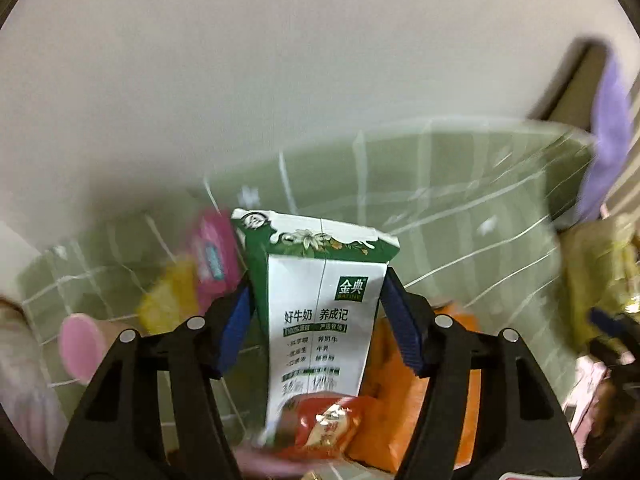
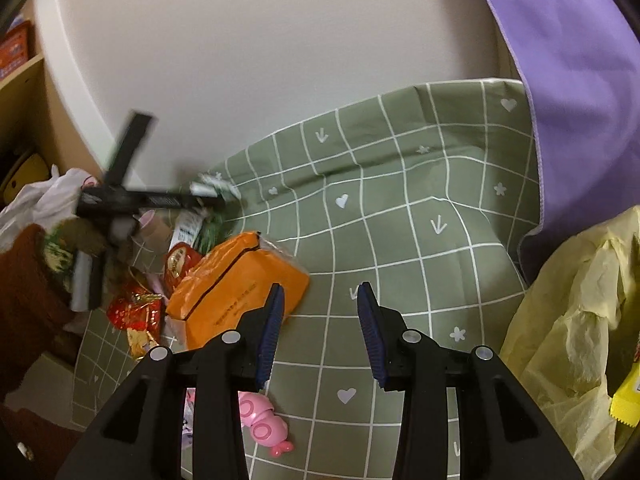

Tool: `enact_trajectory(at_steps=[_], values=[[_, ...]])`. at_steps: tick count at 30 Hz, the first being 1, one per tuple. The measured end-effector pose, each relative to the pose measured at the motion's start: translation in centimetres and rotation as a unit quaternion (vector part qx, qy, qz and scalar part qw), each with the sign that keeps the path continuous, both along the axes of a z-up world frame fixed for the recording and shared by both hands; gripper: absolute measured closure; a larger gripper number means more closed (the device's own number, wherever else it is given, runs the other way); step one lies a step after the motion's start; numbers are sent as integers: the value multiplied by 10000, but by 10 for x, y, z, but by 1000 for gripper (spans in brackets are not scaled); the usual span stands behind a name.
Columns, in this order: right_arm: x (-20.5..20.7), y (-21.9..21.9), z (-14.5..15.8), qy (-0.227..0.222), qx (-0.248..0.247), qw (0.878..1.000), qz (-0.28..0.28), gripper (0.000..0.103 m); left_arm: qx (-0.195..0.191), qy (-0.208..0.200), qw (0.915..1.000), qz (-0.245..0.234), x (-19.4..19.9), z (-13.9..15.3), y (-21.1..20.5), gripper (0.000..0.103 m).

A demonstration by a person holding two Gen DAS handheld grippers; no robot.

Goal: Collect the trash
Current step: 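Grasp the green-white milk carton with the left tool while the right tool grasps the red cup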

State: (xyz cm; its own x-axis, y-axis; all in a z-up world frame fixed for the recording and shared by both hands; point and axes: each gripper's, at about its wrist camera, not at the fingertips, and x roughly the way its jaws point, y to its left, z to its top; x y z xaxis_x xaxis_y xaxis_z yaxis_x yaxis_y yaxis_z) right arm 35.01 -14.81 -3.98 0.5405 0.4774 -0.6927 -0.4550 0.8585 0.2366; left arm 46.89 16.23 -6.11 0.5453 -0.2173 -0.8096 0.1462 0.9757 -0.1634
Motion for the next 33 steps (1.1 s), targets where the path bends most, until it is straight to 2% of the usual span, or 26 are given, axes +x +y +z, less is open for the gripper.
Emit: enact_trajectory(at_steps=[3,9,13,16,19,24,25,27,28,30,32,33], values=[[-2,9,1,6,37,9998,180,67,-227,-717,9970,193,-36,43,9,44],[-17,43,1,-53,143,9961,874,67,-441,-1623,9832,703,-97,93,32,44],[-30,79,-4,10,162,9894,1441,67,-389,-1828,9759,1129,-134,107,51,44],[-41,109,-12,186,173,9811,1917,67,-375,-1819,9720,1436,-165,103,70,44],[-57,145,-22,309,134,9671,2522,67,-289,-1783,9679,1747,-195,93,87,44],[-78,199,-42,884,390,9266,3633,67,-354,-1680,9605,2192,-233,85,113,44],[-83,208,-45,910,375,9217,3751,67,-345,-1689,9594,2234,-239,86,116,44],[-90,226,-47,838,264,9234,3737,67,-274,-1738,9562,2341,-250,92,119,44],[-89,232,-48,799,247,9284,3620,67,-216,-1761,9551,2372,-253,94,120,44],[-76,239,-49,645,279,9543,2906,67,-17,-1816,9522,2455,-262,99,115,44],[-61,233,-46,459,488,9715,2274,67,140,-1864,9503,2489,-271,103,111,44],[-50,227,-42,327,745,9752,2060,67,194,-1865,9506,2474,-276,104,108,44]])
